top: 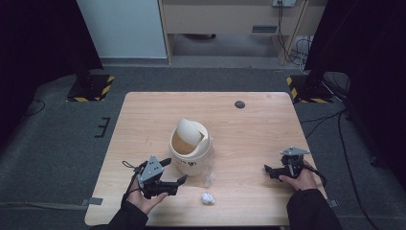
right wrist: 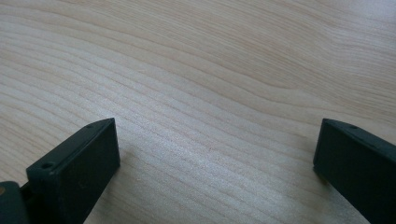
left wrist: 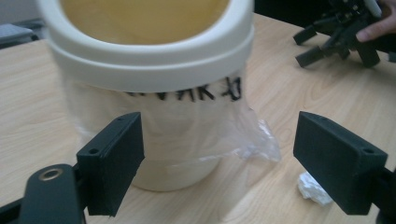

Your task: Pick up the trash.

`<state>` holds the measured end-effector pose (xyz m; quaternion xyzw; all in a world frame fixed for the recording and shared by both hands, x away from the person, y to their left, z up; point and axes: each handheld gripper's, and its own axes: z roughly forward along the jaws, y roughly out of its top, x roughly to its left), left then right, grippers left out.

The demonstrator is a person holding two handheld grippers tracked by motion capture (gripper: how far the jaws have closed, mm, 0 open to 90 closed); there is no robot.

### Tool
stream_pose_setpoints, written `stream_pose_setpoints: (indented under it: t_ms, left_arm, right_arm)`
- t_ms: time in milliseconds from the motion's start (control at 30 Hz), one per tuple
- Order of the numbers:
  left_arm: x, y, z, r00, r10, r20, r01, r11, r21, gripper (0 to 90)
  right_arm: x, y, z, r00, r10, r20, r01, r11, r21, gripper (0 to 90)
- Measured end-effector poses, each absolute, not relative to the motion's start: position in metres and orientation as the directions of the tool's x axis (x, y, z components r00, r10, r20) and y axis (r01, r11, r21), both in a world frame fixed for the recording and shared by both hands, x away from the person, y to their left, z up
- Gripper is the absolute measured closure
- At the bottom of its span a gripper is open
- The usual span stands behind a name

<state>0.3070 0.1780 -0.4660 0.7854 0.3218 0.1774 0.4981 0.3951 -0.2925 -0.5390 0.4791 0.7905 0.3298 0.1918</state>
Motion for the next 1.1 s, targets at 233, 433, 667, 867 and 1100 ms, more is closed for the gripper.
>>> stream_pose_setpoints:
  t_ms: [233,433,667,867,1100]
  left_arm:
    - [0.303,0.158,-0.474,0.775,0.631,-0.040,0.334,-0.354,0.874,17.3]
    - [0.300,0.142,-0.483,0.809,0.587,-0.033,0.333,-0.411,0.849,18.1]
    - [0.296,0.126,-0.492,0.844,0.536,-0.027,0.327,-0.474,0.818,19.3]
    - [0.293,0.111,-0.500,0.871,0.491,-0.017,0.312,-0.527,0.790,20.4]
    - [0.291,0.094,-0.510,0.895,0.445,-0.011,0.300,-0.585,0.754,22.8]
  right_arm:
    - [0.395,-0.293,-0.539,-0.469,0.883,0.012,0.630,0.325,0.706,0.7]
    - [0.395,-0.292,-0.539,-0.469,0.883,0.013,0.631,0.324,0.705,0.7]
    - [0.395,-0.293,-0.539,-0.469,0.883,0.012,0.630,0.325,0.706,0.7]
    - [0.395,-0.292,-0.539,-0.469,0.883,0.013,0.630,0.325,0.705,0.7]
    - [0.395,-0.292,-0.539,-0.472,0.882,0.013,0.630,0.327,0.704,0.7]
